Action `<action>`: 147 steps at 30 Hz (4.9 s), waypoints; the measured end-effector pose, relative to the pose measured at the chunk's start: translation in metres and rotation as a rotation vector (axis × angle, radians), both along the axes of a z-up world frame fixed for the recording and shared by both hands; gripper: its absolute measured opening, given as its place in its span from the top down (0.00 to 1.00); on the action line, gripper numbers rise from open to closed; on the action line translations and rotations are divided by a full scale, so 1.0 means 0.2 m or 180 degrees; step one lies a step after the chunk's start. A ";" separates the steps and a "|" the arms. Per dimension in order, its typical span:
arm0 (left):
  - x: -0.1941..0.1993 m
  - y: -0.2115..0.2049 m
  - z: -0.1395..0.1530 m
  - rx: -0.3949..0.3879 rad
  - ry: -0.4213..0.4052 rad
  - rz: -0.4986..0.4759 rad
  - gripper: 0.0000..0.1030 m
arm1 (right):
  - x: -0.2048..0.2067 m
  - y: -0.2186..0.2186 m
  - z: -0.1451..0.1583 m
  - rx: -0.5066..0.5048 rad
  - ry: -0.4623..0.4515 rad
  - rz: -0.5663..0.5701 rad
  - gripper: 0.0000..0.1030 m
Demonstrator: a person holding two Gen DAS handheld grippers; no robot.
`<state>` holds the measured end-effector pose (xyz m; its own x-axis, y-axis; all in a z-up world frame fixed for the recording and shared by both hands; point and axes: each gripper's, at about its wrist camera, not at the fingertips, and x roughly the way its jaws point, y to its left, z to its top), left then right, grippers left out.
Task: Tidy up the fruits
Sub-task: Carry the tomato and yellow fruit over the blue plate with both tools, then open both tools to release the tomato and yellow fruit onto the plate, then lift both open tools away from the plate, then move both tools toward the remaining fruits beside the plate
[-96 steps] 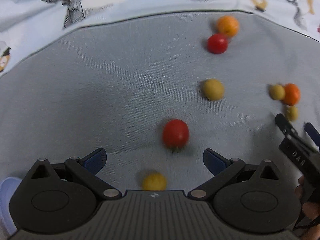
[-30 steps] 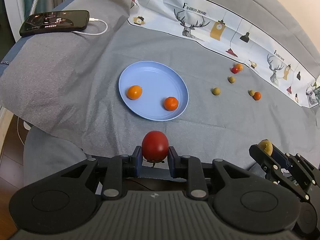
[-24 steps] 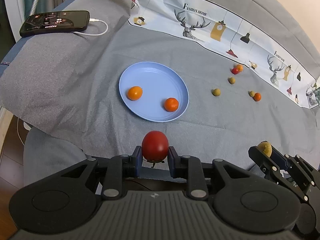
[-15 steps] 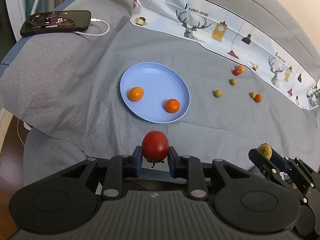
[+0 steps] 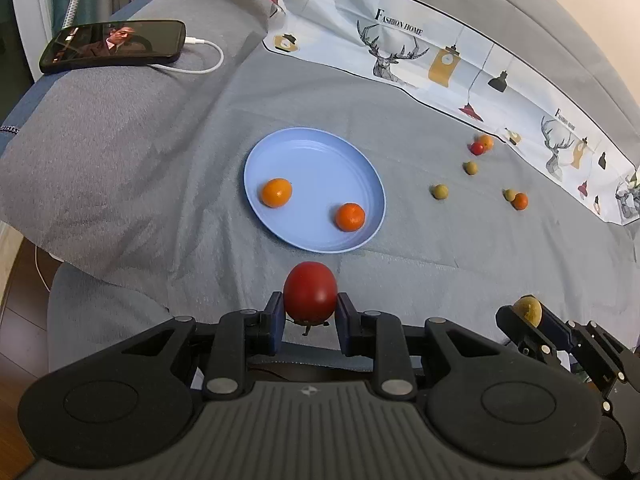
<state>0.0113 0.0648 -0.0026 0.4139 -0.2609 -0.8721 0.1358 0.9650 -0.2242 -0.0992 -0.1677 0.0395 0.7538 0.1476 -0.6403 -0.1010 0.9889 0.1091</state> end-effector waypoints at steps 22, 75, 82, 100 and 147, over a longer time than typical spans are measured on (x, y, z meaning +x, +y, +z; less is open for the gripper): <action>0.32 -0.08 -0.17 0.0080 0.0199 0.0018 0.72 | 0.32 0.02 -0.16 0.0006 0.0187 0.0046 0.75; 0.02 -0.15 -0.15 0.0513 -0.0110 -0.0023 0.00 | 0.21 0.04 -0.14 0.0105 0.0438 0.0138 0.04; -0.16 -0.18 -0.07 0.0625 -0.0272 0.0020 0.00 | 0.05 0.02 -0.03 0.0055 0.0190 0.0091 0.03; -0.32 -0.19 0.04 0.0683 -0.0516 0.0001 0.00 | -0.15 0.01 0.09 0.0005 -0.0125 0.0059 0.02; 0.54 -1.28 -0.44 0.0896 -0.0074 -0.0768 0.00 | 0.45 -1.23 -0.71 -0.0020 0.0329 -0.2318 0.01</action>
<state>0.1201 -0.1913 -0.0911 0.3903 -0.1045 -0.9147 0.3688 0.9281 0.0514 -0.0101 -0.4140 -0.1029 0.5951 -0.3715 -0.7126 0.5923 0.8021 0.0764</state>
